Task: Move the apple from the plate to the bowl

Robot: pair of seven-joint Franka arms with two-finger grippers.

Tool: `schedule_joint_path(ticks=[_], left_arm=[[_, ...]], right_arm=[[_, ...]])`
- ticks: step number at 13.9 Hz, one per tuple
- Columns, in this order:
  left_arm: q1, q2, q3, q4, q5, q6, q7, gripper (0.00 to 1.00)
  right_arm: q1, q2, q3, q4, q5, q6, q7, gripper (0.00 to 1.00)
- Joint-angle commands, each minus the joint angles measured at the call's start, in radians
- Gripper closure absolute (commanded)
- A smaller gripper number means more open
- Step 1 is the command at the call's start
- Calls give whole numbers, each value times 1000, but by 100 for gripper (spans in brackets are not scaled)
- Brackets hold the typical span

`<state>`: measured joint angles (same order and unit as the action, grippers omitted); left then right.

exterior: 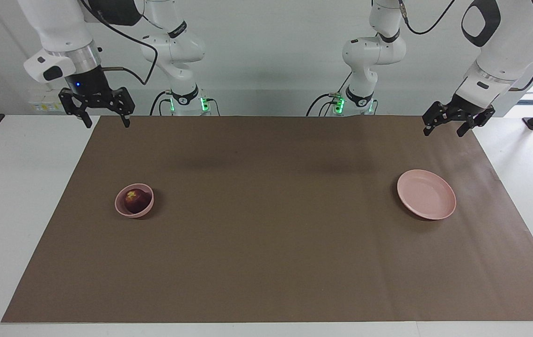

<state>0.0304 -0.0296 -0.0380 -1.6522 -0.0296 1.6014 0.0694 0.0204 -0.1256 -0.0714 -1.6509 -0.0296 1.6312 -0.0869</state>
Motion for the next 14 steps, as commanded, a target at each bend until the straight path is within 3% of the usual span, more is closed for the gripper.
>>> schedule_joint_path(ticks=[1,6,11,14], left_arm=[[-13,-16,4,18,8,-21,-14,0],[-7,-23,6,93,11,-132,-13,0],[0,-27,7,86,8,-130,-11,0],[0,-27,10,86,8,-130,-11,0]], right_arm=[[-7,-5,2,28,20,-50,19,0],[-5,-11,10,25,23,-87,10,0],[-5,1,15,74,36,-220,3,0],[-5,4,15,74,22,-196,-88,0]])
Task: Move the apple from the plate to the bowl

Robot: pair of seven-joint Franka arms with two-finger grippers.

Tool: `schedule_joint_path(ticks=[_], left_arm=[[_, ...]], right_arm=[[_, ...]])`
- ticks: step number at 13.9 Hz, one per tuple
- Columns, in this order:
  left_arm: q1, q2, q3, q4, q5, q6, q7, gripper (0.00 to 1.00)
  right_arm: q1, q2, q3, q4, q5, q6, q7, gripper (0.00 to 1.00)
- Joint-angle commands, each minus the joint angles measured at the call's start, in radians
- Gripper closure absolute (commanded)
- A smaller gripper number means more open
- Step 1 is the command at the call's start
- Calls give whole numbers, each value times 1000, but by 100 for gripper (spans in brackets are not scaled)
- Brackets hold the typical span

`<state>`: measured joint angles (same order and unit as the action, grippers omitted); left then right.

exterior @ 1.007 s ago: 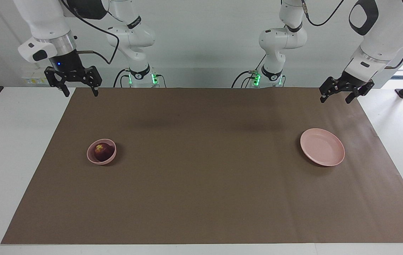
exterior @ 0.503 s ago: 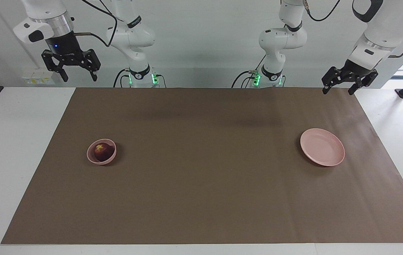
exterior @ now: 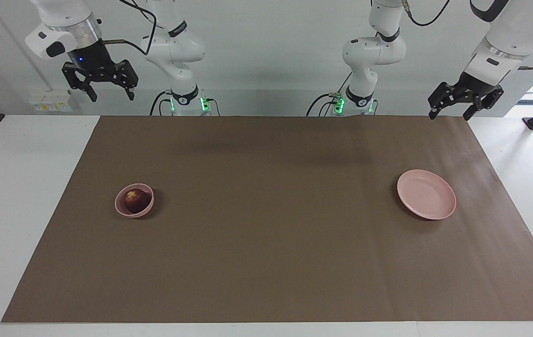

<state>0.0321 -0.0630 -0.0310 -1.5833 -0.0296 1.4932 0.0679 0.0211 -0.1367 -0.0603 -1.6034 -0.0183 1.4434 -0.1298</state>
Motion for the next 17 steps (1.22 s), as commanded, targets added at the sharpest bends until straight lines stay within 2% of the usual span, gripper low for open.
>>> schedule_joint_path(ticks=[1,17], left_arm=[[-4,6,3,17,8,-22,-10,0],[-3,8,3,17,8,-18,-8,0]], right_arm=[[-6,14,4,25,12,-9,-45,0],[-6,-1,2,0,15,-17,-47,0]])
